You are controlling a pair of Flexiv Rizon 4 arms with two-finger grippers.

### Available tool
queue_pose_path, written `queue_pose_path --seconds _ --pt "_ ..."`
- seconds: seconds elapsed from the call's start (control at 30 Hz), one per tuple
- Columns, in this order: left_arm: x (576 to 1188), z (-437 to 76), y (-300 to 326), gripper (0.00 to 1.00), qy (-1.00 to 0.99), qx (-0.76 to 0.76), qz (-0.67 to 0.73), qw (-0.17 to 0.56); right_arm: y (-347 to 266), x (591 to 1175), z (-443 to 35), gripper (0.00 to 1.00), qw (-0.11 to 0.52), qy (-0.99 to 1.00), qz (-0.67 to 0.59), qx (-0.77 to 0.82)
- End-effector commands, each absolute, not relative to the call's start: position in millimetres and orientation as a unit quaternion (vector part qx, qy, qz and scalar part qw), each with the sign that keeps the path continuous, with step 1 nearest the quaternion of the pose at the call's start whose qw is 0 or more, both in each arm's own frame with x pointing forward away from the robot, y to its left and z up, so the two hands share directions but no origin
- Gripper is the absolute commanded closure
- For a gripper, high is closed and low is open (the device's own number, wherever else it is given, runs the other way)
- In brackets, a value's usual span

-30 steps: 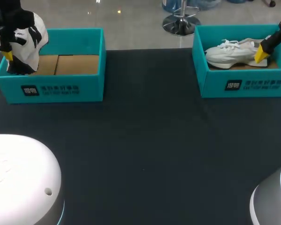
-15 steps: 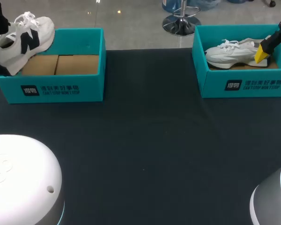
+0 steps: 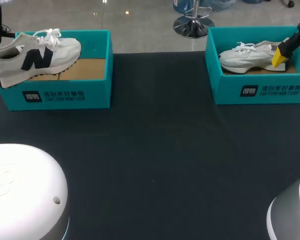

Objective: Take the shoe out of the shoebox, open the shoe tongue, remove and reinsert the insole, then place the shoe into the shoebox

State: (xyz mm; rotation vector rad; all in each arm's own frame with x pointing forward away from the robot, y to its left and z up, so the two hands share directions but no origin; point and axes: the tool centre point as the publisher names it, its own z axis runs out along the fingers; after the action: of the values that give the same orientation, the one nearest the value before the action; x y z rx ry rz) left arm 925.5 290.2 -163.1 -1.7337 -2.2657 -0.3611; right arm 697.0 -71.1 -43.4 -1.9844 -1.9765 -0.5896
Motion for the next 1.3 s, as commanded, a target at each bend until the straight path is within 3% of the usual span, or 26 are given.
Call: queue_pose_path --seconds 0.03,0.5,0.83,1.3 --pt "918.9 -161.8 291.4 1.00 -0.639 -0.740 -0.164 0.131 -70.1 699.8 -42.3 0.00 0.140 -0.684 -0.201 -0.687" --pt "918.9 -161.8 291.4 1.00 -0.639 -0.740 -0.164 0.131 -70.1 699.8 -42.3 0.00 0.140 -0.684 -0.201 -0.687" --pt "967.9 -148.9 304.5 1.00 -0.648 -0.748 -0.104 0.099 -70.1 699.8 -42.3 0.00 0.140 -0.684 -0.201 -0.687" --pt "1038.2 -172.8 294.9 1.00 -0.577 -0.800 -0.134 0.096 -70.1 699.8 -42.3 0.00 0.140 -0.684 -0.201 -0.687"
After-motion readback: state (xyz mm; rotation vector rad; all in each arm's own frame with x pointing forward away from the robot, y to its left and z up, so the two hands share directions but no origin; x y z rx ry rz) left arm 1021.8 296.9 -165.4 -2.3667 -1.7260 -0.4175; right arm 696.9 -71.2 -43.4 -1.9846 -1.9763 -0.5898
